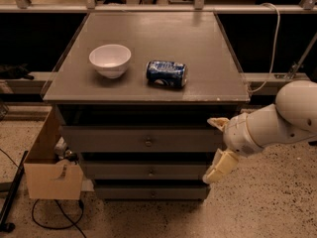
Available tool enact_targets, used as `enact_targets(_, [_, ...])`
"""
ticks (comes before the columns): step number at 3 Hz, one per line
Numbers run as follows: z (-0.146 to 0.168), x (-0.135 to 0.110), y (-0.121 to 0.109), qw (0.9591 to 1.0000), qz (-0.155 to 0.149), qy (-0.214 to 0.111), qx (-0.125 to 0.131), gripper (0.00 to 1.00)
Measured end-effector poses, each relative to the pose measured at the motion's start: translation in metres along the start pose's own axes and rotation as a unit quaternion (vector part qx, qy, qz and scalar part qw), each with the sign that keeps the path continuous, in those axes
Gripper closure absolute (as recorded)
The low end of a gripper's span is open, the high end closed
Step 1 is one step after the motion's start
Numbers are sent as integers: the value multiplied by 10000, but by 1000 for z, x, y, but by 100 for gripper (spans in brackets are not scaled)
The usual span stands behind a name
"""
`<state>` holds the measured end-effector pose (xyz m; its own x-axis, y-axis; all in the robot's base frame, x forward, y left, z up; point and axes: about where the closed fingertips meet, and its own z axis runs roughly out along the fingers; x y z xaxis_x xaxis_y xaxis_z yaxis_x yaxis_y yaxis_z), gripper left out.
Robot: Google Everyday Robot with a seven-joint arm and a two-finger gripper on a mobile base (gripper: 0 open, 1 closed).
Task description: Open top drawer
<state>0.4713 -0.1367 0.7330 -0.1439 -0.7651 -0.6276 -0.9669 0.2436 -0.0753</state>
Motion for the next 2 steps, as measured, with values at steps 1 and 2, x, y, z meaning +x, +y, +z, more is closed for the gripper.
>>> enact_targets(1, [-2,2,6,9999,49,25,130,0])
enact_targets(2, [9,5,5,9994,150,-44,308,0])
